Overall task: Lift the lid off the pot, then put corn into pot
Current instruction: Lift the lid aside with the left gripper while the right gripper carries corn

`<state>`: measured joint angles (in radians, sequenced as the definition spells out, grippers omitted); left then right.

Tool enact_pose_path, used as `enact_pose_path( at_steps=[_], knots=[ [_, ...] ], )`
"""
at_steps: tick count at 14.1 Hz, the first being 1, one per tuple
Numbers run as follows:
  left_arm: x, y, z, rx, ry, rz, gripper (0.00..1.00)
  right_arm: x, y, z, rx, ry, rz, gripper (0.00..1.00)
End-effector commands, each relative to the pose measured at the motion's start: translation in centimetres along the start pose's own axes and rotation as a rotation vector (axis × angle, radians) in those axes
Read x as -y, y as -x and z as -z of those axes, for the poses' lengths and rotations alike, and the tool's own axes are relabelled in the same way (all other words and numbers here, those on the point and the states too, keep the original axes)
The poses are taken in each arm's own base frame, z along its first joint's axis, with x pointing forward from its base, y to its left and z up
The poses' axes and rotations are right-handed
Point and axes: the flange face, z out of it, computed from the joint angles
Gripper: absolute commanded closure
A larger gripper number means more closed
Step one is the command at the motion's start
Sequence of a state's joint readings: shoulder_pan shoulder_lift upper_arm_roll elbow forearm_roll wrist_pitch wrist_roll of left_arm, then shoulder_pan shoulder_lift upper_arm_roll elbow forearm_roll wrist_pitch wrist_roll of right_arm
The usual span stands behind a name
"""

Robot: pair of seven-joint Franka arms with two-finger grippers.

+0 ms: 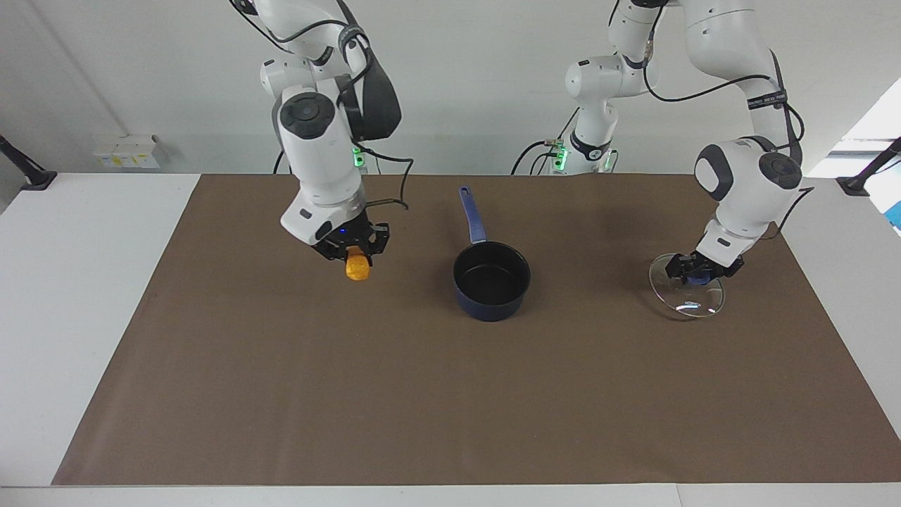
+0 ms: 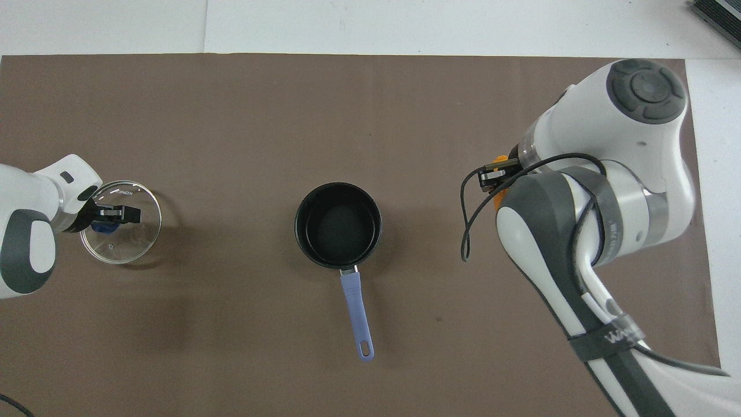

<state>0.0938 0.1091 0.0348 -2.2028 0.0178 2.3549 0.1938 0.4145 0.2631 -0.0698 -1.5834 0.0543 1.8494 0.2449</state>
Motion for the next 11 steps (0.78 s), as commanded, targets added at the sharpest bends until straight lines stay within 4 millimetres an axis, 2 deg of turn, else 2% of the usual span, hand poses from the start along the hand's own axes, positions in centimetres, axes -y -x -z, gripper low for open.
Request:
enact_pose_path(
  at_steps=[1, 2, 3, 4, 6, 9, 11],
  knots=[
    [-0.3, 1.9, -1.1, -0.043, -0.017, -0.03, 1.0, 6.1, -2.0, -1.6, -0.021, -0.013, -0.072, 1.0],
    [0.0, 2.0, -1.1, -0.042, -0.017, -0.026, 1.0, 8.0, -2.1, -1.8, -0.035, -0.023, -0.08, 1.0],
    [0.3, 1.9, -1.0, -0.04, -0.017, -0.019, 0.7, 10.7, -1.9, -2.3, -0.042, -0.044, -0.088, 1.0],
    [0.4, 1.8, -0.9, -0.04, -0.017, -0.019, 0.01, 12.3, -1.8, -2.8, -0.05, -0.057, -0.11, 1.0],
    [0.0, 1.2, -0.6, -0.046, -0.018, -0.028, 0.0, 16.1, -1.2, -4.7, -0.069, -0.074, -0.104, 1.0],
    [-0.3, -0.5, 0.1, -0.06, -0.021, -0.032, 0.0, 20.3, -0.1, -8.2, -0.081, -0.077, -0.092, 1.0],
    [-0.5, -1.8, 1.7, -0.054, -0.02, -0.029, 0.0, 21.1, 0.5, -8.7, -0.075, -0.083, -0.1, 1.0]
  ],
)
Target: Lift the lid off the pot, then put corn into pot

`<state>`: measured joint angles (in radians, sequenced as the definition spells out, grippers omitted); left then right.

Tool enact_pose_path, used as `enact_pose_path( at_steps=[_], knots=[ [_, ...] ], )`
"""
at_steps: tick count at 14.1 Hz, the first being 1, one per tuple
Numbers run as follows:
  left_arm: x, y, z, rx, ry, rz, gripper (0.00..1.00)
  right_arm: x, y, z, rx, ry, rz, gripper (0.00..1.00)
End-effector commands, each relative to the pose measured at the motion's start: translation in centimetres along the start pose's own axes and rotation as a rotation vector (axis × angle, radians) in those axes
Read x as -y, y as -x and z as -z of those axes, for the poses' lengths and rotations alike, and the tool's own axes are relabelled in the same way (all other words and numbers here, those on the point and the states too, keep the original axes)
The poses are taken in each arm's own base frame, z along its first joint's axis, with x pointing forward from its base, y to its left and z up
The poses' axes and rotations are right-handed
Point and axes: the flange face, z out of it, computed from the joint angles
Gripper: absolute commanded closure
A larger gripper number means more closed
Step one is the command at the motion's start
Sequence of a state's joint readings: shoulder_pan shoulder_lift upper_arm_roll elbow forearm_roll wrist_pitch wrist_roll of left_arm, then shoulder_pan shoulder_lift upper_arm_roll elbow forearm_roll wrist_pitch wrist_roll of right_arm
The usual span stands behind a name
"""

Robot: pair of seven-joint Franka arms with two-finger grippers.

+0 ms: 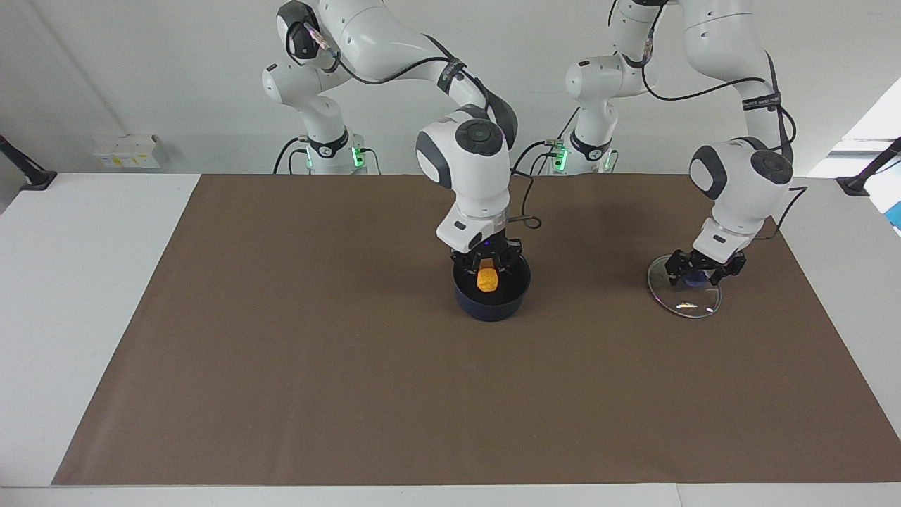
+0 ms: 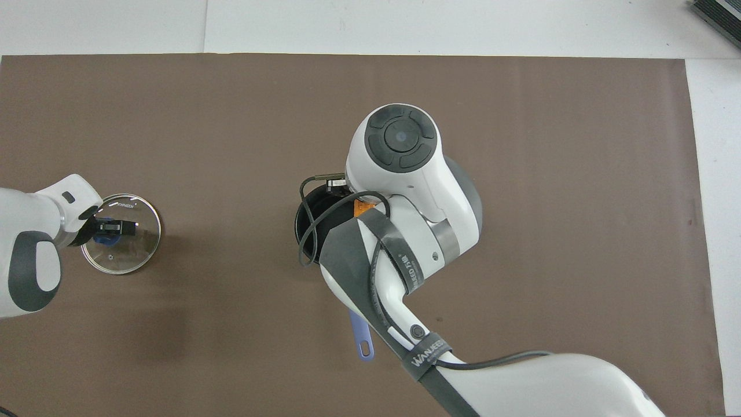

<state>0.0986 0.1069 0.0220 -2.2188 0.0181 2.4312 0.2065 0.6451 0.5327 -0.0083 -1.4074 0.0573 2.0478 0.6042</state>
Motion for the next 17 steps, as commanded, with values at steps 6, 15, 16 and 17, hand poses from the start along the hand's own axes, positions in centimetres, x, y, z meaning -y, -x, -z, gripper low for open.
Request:
enact_pose_path(
  at_steps=[6, 15, 16, 17],
  knots=[
    [-6.2, -6.1, 6.7, 0.047, 0.012, 0.027, 0.0, 1.0, 1.7, -3.0, 0.037, 0.002, -0.012, 1.0],
    [-8.4, -7.1, 20.2, 0.153, 0.042, -0.015, 0.0, 0.1, 1.8, -6.1, 0.034, -0.001, -0.009, 0.97],
    [-8.4, -7.0, 21.2, 0.167, 0.043, -0.017, 0.0, 0.6, 2.1, -6.8, 0.036, -0.001, -0.002, 0.95],
    [-8.3, -6.9, 22.2, 0.179, 0.041, -0.02, 0.0, 0.6, 2.3, -7.4, 0.048, 0.001, -0.004, 0.94]
  ],
)
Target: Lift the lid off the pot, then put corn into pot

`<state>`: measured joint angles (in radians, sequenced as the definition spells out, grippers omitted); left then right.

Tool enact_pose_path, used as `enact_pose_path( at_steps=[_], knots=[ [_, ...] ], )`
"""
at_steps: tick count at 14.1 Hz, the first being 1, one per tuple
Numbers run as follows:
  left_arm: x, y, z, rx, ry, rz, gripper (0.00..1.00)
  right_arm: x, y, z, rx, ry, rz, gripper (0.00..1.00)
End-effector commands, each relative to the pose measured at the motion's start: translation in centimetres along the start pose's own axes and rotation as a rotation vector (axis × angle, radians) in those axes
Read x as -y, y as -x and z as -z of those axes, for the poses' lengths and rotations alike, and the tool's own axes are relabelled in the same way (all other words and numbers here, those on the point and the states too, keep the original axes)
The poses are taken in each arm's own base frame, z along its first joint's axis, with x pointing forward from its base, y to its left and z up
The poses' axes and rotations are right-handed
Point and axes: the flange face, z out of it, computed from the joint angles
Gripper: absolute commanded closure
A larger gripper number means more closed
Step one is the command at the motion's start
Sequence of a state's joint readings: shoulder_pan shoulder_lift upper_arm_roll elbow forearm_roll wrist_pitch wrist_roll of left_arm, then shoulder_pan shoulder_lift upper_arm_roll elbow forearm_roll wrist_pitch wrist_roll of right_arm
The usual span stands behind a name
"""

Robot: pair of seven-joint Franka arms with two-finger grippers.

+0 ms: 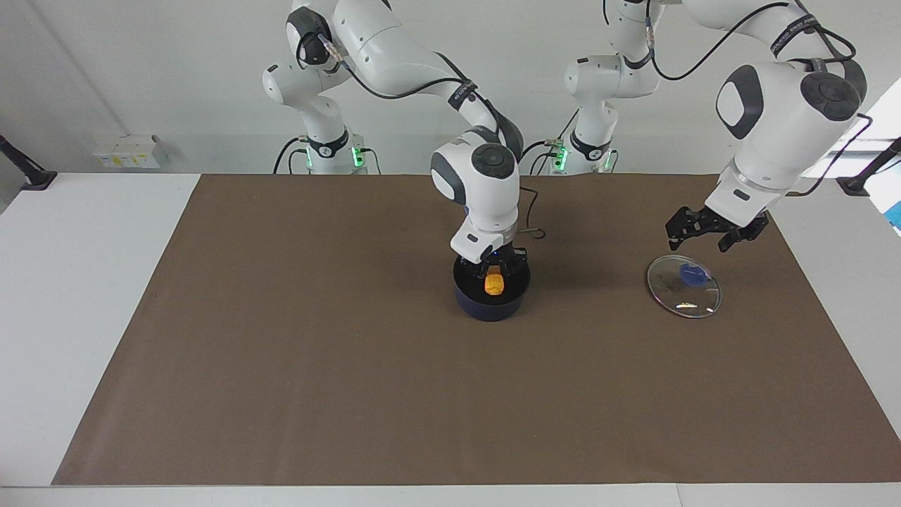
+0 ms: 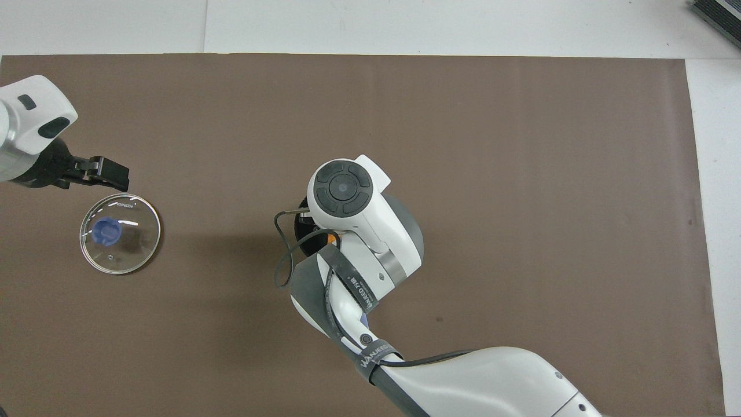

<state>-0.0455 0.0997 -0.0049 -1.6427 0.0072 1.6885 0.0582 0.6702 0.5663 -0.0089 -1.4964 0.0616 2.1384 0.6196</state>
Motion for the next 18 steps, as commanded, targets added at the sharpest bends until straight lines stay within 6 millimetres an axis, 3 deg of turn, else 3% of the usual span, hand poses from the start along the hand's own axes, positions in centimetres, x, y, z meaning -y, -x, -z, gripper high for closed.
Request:
enact_pose_path(
  at_steps=[1, 2, 3, 4, 5, 7, 9, 12, 15, 18],
  knots=[
    [-0.2, 0.7, 2.7, 0.039, 0.005, -0.024, 0.0, -0.6, -0.3, -1.9, 0.021, -0.016, -0.019, 0.92],
    [-0.3, 1.0, 3.1, 0.048, 0.007, -0.038, 0.0, -0.6, -0.3, -2.0, 0.023, -0.021, -0.023, 0.9],
    [-0.2, 1.2, 3.4, 0.061, 0.005, -0.04, 0.0, -0.5, -0.3, -1.9, 0.024, -0.025, -0.024, 0.83],
    [0.0, 1.8, 4.3, 0.061, 0.004, -0.036, 0.0, -0.4, -0.2, -2.0, 0.024, -0.025, -0.022, 0.68],
    [0.1, 2.2, 5.2, 0.057, 0.004, -0.035, 0.0, -0.5, -0.3, -1.9, 0.024, -0.025, -0.024, 0.52],
    [0.1, 3.1, 6.7, 0.027, 0.011, -0.061, 0.0, -0.5, -0.2, -1.9, 0.028, -0.018, -0.023, 0.04],
    [0.2, 3.7, 6.9, 0.02, 0.012, -0.081, 0.0, -0.6, -0.3, -0.4, 0.018, -0.023, -0.021, 0.0],
    [0.6, 3.6, 7.2, 0.008, 0.011, -0.066, 0.0, -2.3, -0.8, 5.4, -0.008, -0.026, -0.039, 0.0],
    [0.7, 3.6, 7.6, -0.001, 0.009, -0.064, 0.0, -7.2, -2.3, 11.1, -0.008, -0.02, -0.063, 0.0],
    [0.5, 3.9, 8.0, -0.004, 0.01, -0.063, 0.0, -13.9, -3.3, 16.8, 0.006, 0.008, -0.013, 0.0]
  ],
)
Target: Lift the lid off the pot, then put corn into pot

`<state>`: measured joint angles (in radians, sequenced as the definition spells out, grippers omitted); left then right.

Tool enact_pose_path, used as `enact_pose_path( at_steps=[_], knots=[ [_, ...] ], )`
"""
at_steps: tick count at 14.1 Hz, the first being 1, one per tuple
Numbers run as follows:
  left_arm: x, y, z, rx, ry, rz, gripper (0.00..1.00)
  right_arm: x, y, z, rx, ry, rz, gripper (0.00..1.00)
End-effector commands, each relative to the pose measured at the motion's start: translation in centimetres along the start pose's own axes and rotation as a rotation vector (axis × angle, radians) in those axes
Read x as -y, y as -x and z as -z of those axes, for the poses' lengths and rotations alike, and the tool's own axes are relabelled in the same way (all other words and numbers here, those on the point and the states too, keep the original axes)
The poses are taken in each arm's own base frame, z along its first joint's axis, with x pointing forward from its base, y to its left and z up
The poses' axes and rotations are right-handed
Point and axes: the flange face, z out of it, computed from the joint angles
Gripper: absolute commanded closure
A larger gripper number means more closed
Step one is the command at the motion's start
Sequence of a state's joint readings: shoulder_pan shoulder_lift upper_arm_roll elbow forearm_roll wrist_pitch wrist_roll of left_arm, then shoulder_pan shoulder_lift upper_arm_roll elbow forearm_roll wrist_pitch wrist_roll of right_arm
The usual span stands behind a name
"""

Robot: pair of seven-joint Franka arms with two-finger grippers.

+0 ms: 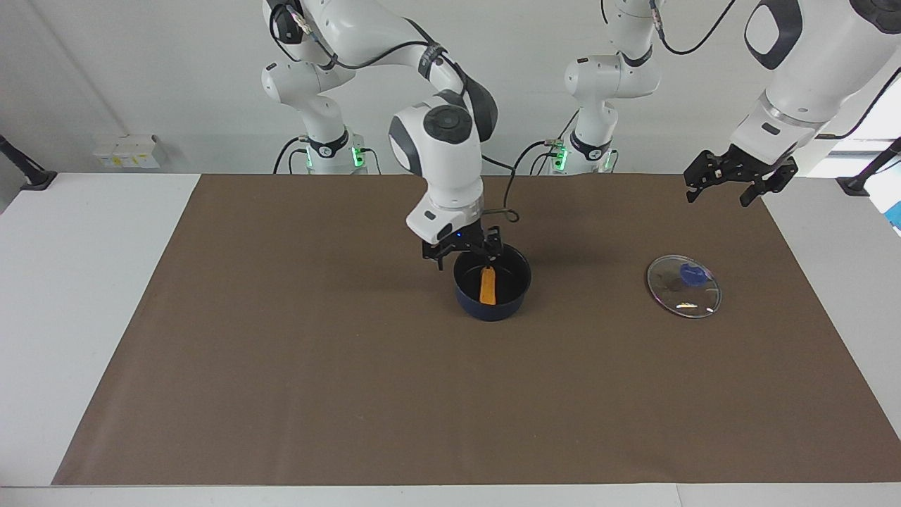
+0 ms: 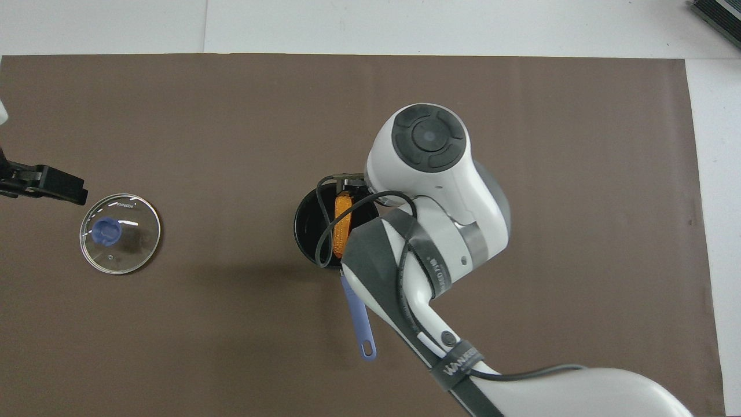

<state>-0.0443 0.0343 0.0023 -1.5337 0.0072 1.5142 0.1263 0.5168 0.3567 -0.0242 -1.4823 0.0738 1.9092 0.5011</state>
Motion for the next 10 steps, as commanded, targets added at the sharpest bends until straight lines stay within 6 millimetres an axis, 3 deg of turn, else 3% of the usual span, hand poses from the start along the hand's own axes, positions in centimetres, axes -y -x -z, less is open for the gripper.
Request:
enact_pose_path(
  at_steps=[1, 5, 10],
  knots=[
    [0.6, 0.7, 0.7, -0.005, 0.01, 0.003, 0.0, -5.4, -0.4, 4.3, -0.002, 0.034, 0.022, 0.0],
    [1.4, 0.8, 0.7, -0.004, 0.009, 0.017, 0.0, -13.0, -0.4, 11.4, -0.043, 0.066, -0.017, 0.0],
    [1.3, 0.8, 0.7, -0.006, 0.009, 0.016, 0.0, -21.8, 1.2, 17.8, -0.029, 0.071, -0.055, 0.0]
  ],
)
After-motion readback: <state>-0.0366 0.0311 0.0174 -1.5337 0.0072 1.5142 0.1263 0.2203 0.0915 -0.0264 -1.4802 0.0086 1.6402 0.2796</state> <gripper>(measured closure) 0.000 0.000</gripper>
